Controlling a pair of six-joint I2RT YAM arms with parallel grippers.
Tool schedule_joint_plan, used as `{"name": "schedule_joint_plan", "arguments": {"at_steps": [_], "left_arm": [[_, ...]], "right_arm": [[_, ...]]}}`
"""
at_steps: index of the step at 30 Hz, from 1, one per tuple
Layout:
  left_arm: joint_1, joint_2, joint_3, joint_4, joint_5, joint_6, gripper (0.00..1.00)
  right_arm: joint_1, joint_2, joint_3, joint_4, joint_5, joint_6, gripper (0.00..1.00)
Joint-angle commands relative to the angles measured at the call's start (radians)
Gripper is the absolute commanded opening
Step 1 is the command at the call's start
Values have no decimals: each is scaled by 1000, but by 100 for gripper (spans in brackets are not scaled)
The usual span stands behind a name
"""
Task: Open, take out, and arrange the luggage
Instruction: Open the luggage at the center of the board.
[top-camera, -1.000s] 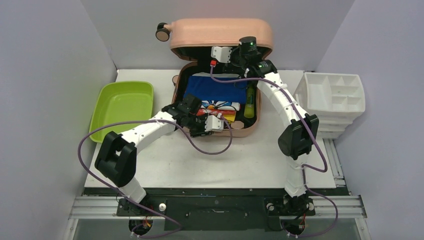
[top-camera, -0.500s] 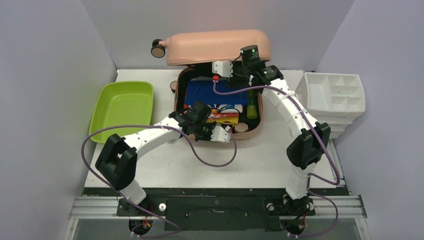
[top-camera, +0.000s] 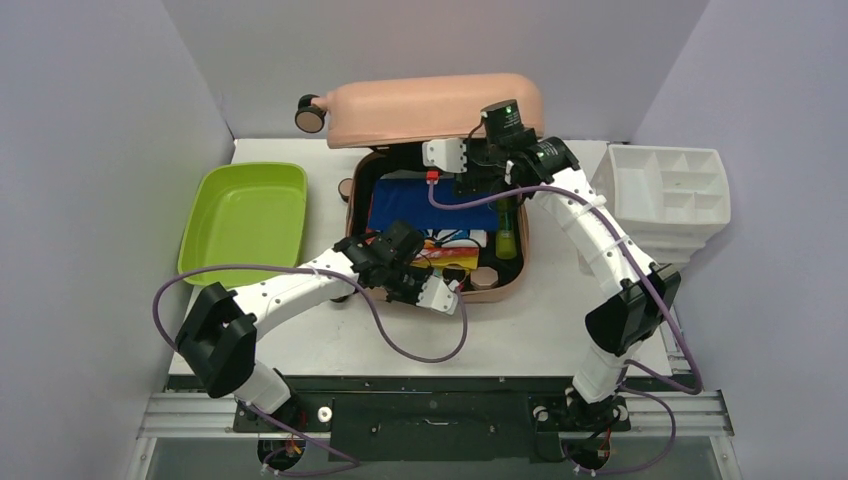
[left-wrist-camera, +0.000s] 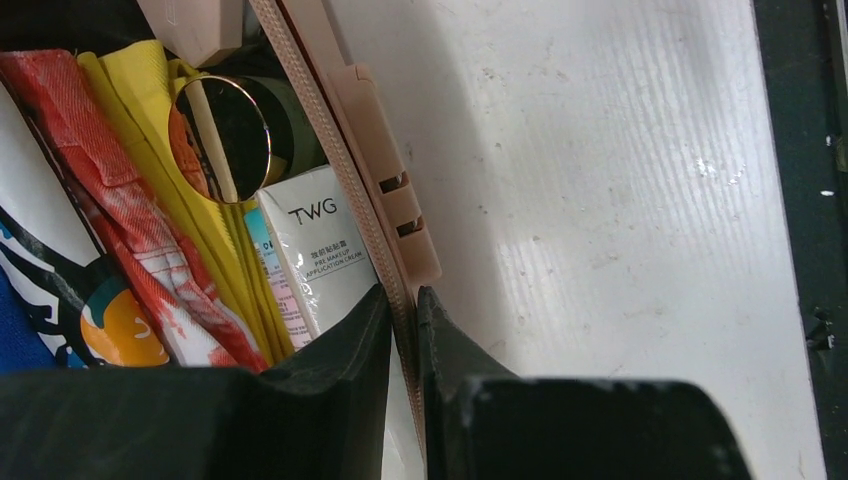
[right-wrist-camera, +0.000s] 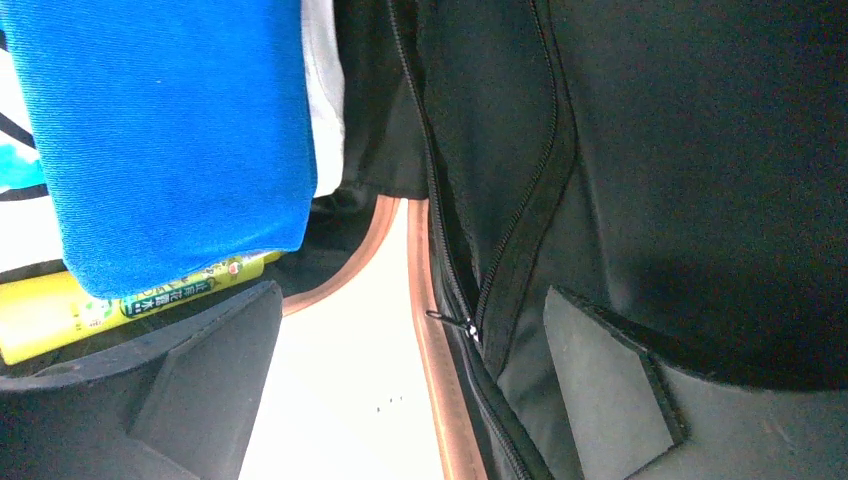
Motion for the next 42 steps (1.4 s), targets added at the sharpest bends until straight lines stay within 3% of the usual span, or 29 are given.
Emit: {"name": "schedule_joint_plan", "arguments": {"at_steps": [1,3,5,6,7,8,9,17,25,36,42], "left_arm": [[-29,-26,-74,-290,107,10,6],[-26,-38,-77,-288,105,6,9],[-23,-41,-69,-281,88,-12,34],[-22,-42,-60,-279,72,-19,55],[-18,-45,-54,-276,65,-28,66],[-7,-50,-39,-275,60,-30,92],[0,-54,-30,-280,62,-32,98],[98,-98,173,-327,127,-26,96],[249,-128,377,-178,132,-115,96],[417,27,619,153,122,-345,97],[457,143,757,213,131,-415,98]], "right_arm": [[19,-67,24,26,-23,7,100],[18,-52,50,31,-13,8,100],[15,-29,84,37,3,10,100],[9,-12,96,41,10,11,100],[5,-4,119,55,13,11,100],[-2,12,129,64,21,9,100],[-6,29,148,82,32,6,100],[-50,145,285,156,64,-14,100],[-66,176,252,216,69,-19,100],[-83,177,221,234,69,-13,100],[-90,160,157,234,68,-27,100]]}}
